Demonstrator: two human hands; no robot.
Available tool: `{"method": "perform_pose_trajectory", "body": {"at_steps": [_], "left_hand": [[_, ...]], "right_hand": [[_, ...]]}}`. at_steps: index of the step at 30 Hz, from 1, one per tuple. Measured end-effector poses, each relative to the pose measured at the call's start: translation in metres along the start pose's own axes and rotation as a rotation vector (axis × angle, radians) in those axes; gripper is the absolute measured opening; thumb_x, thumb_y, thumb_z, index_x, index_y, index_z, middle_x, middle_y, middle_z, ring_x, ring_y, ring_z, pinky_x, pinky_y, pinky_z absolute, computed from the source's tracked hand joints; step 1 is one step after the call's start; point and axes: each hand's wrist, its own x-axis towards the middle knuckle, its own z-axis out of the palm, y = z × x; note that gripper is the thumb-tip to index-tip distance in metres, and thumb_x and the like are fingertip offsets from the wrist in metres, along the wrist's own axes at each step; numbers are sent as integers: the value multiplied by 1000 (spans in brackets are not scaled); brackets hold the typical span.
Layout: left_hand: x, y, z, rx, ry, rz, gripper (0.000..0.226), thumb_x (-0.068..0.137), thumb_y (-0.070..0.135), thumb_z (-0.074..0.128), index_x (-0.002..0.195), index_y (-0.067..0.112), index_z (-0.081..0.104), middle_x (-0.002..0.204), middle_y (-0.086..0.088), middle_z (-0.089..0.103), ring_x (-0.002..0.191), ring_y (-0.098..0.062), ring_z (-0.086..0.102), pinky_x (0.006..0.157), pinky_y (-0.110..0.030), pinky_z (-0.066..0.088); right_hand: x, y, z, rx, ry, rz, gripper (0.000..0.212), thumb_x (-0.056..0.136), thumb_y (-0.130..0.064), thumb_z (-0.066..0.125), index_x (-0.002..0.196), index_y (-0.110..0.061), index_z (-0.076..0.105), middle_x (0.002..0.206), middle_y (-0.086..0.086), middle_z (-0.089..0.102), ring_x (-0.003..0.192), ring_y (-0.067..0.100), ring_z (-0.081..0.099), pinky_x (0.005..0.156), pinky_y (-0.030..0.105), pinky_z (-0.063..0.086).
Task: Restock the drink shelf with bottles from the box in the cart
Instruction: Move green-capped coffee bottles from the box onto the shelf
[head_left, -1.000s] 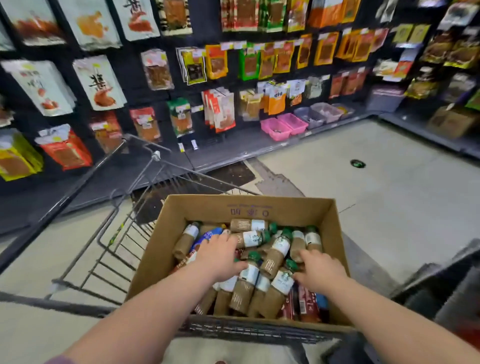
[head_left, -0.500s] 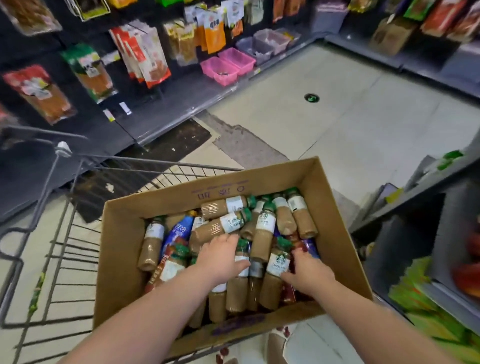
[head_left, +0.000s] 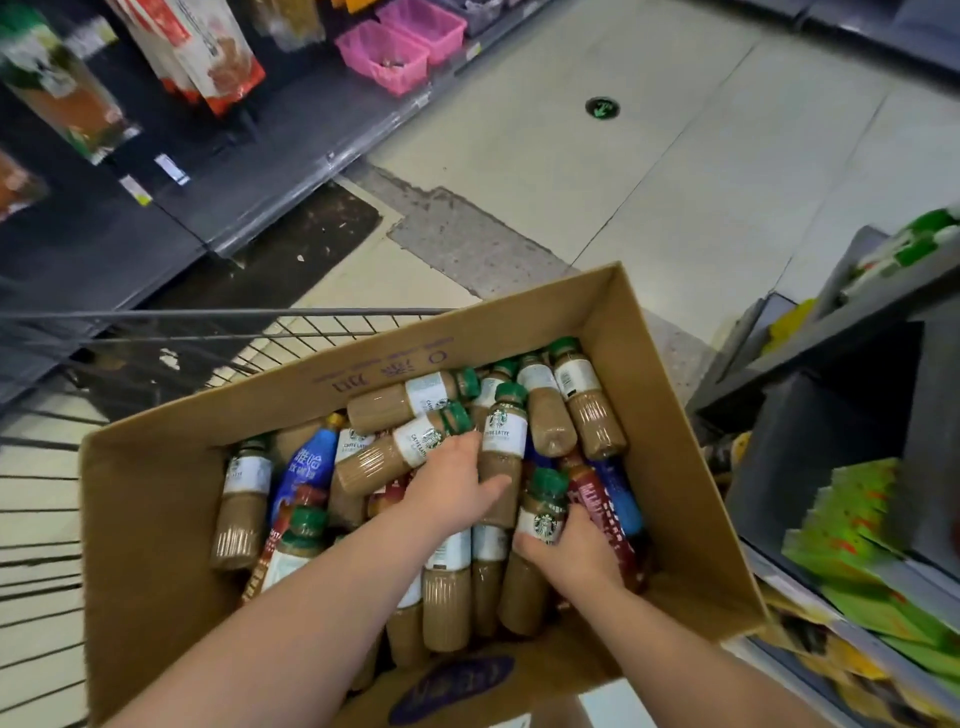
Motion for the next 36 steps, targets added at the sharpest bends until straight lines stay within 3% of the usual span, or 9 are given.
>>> {"method": "perform_pose_trajectory", "body": {"at_steps": [7, 13, 18, 22, 25, 29, 32, 36], "left_hand": [[35, 22, 15, -131, -11, -197, 64, 82, 49, 62, 126, 7, 46, 124, -13, 54, 108, -29, 56, 84, -33, 46], [49, 34, 26, -44, 3, -321, 81, 75, 58, 66, 130, 4, 39, 128, -14, 42, 110, -31, 53, 85, -37, 46], [48, 36, 35, -137, 46, -353, 79, 76, 38, 74, 132, 1, 32, 132, -17, 35, 114, -33, 49, 88, -37, 44], [39, 31, 34, -289, 96, -372, 70, 75, 30, 73, 125, 4, 33, 127, -18, 40, 109, -35, 50, 84, -36, 42], [25, 24, 28, -417, 130, -300, 62, 75, 25, 73, 120, 8, 34, 110, -13, 56, 90, -27, 55, 77, -35, 46], [-3, 23, 13, -456, 180, -181, 58, 72, 23, 74, 114, 20, 35, 87, 6, 55, 81, -18, 57, 74, -33, 48], [-25, 28, 0, -453, 206, -116, 58, 70, 25, 75, 107, 28, 30, 86, 9, 56, 79, -16, 59, 70, -34, 50], [-51, 38, -19, -441, 248, -9, 61, 67, 31, 76, 110, 29, 33, 85, 16, 52, 74, -4, 53, 57, -26, 39]], "right_hand": [[4, 17, -16, 239, 23, -44, 66, 68, -41, 76, 125, -24, 47, 116, -1, 60, 109, 20, 55, 94, 33, 44], [17, 18, -32, 283, 62, -61, 45, 72, -38, 73, 101, -24, 42, 88, -9, 51, 79, 12, 50, 70, 27, 40], [20, 17, -35, 295, 90, -64, 53, 72, -39, 71, 113, -24, 41, 87, -11, 52, 86, 17, 56, 73, 29, 43], [15, 16, -41, 305, 90, -85, 63, 74, -38, 71, 125, -27, 36, 103, -4, 55, 93, 17, 56, 79, 33, 48], [8, 12, -49, 319, 105, -93, 59, 74, -37, 72, 121, -26, 39, 104, -3, 57, 91, 16, 57, 80, 35, 50], [-9, -1, -59, 332, 138, -122, 57, 73, -38, 72, 119, -25, 42, 106, -1, 60, 91, 16, 59, 77, 32, 50], [-26, -13, -68, 313, 177, -159, 60, 72, -41, 72, 121, -24, 42, 106, -1, 60, 92, 18, 60, 75, 32, 49], [-54, -24, -79, 331, 255, -234, 47, 69, -42, 72, 102, -32, 41, 89, -12, 57, 78, 7, 57, 71, 32, 50]]}}
